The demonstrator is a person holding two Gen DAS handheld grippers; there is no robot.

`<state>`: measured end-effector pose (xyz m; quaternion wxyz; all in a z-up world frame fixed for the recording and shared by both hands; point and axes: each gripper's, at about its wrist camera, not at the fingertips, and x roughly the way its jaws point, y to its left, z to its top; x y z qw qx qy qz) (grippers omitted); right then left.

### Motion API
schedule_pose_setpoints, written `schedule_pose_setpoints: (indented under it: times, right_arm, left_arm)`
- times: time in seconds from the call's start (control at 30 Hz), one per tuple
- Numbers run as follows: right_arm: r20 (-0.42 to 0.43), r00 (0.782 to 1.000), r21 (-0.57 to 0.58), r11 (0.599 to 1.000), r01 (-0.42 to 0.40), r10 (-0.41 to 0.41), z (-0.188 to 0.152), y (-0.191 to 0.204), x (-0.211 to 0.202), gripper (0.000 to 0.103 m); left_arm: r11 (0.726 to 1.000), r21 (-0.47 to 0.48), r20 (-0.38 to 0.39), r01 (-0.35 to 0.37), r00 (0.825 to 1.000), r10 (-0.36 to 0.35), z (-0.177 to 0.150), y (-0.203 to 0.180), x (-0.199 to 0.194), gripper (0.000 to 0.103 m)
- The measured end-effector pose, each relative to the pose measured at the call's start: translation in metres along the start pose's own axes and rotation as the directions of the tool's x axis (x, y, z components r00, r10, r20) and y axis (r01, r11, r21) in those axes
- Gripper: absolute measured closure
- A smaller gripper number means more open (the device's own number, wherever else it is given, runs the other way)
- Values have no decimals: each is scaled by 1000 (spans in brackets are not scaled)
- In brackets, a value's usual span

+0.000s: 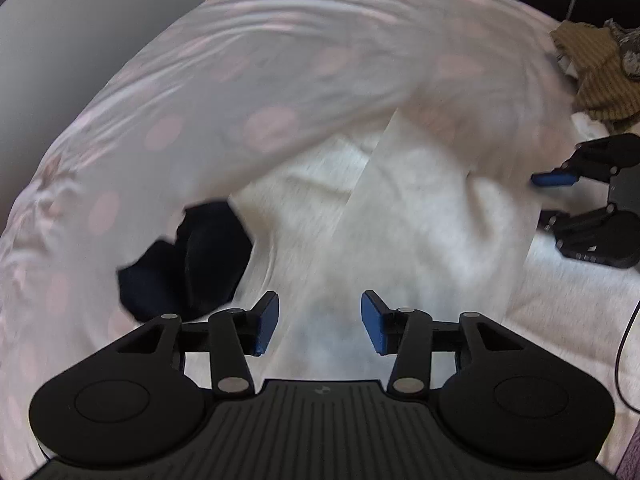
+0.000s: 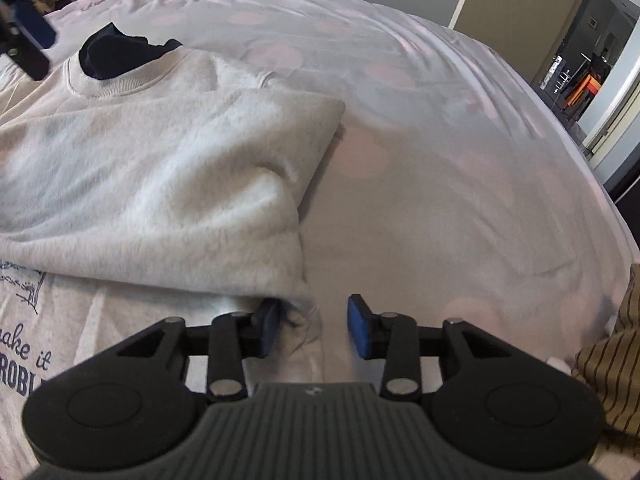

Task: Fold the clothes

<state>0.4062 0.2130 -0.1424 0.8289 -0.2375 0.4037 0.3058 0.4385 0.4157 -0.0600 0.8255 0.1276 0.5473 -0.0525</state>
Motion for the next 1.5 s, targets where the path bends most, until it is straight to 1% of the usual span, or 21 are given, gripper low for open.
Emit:
schedule_pose_setpoints:
  times: [0.1, 0.17, 0.3, 0.47, 0.53, 0.57, 0.6, 0.63, 0.67, 0.7, 0.73, 0.83, 0.9, 0.97, 1.03, 1.2, 1.27, 1.37, 1.4, 1.43, 1.5]
  right_arm:
    - [2, 999, -9, 999, -36, 36, 6, -4, 0, 61]
    - [-10, 999, -37, 999, -36, 36, 4, 0, 4, 62]
    - [-17, 1000, -91, 996, 5, -7, 7, 8, 3, 62]
    - [-8, 1000, -146, 989, 20, -21, 7, 17, 0, 65]
    - [-5, 1000, -149, 989, 16, -17, 6, 19, 2, 69]
    - [-3, 1000, -148, 989, 9, -10, 5, 19, 3, 78]
    - [1, 1000, -147, 989, 0, 0, 4, 19, 4, 84]
    - [4, 1000, -147, 989, -7, 7, 4, 20, 4, 84]
    - [7, 1000, -148, 989, -6, 8, 3, 20, 4, 86]
    - [10, 1000, -146, 989, -8, 9, 3, 19, 4, 88]
    - [14, 1000, -138, 990, -13, 15, 2, 18, 3, 89]
    - [28, 999, -101, 995, -21, 24, 2, 11, -1, 90]
    - [37, 999, -76, 997, -19, 22, 1, 7, -4, 91]
    - [42, 999, -56, 998, -20, 22, -1, 2, -7, 91]
    - [32, 999, -57, 998, -28, 30, -3, 0, -7, 91]
    - [6, 999, -63, 997, -43, 43, -10, 2, -2, 91]
    - [-2, 999, -61, 997, -53, 53, -12, 1, -3, 91]
    - [-30, 998, -52, 997, -53, 51, -16, -4, -5, 89]
    - [-27, 998, -47, 998, -52, 50, -16, -6, -8, 89]
    - [-24, 998, -41, 998, -51, 50, -17, -8, -11, 89]
    - [-18, 999, -36, 998, -41, 40, -17, -12, -17, 73]
  left_arm:
    - [996, 69, 30, 58, 998, -60, 41, -13, 28, 56]
    - [988, 130, 13, 83, 996, -86, 64, -24, 51, 56]
    - [967, 222, -37, 128, 992, -122, 98, -41, 87, 56]
    - [962, 183, -77, 201, 979, -190, 115, -40, 108, 56]
    - [960, 161, -91, 230, 972, -218, 121, -39, 116, 56]
    - [958, 149, -98, 244, 968, -231, 124, -38, 120, 57]
    - [956, 138, -105, 258, 964, -245, 128, -38, 124, 66]
    - [954, 126, -111, 272, 959, -259, 131, -37, 128, 81]
    - [951, 114, -117, 286, 955, -273, 134, -37, 132, 87]
    - [951, 103, -118, 290, 953, -278, 136, -37, 134, 96]
    - [954, 91, -110, 285, 955, -275, 135, -36, 135, 101]
    - [958, 67, -53, 280, 959, -277, 138, -36, 126, 102]
    - [963, 63, -5, 263, 965, -263, 142, -36, 118, 102]
    - [970, 46, 21, 239, 970, -241, 145, -34, 115, 102]
    - [978, 29, 28, 207, 978, -208, 145, -33, 120, 102]
    - [986, -18, 49, 165, 985, -164, 141, -39, 142, 102]
    - [990, -10, 49, 142, 989, -142, 140, -42, 148, 102]
    - [996, -49, 83, 74, 994, -70, 143, -35, 142, 100]
    - [997, -61, 99, 51, 994, -45, 144, -31, 134, 98]
    - [997, -68, 114, 42, 993, -34, 145, -26, 125, 92]
    - [997, -76, 143, 34, 989, -23, 140, -16, 100, 84]
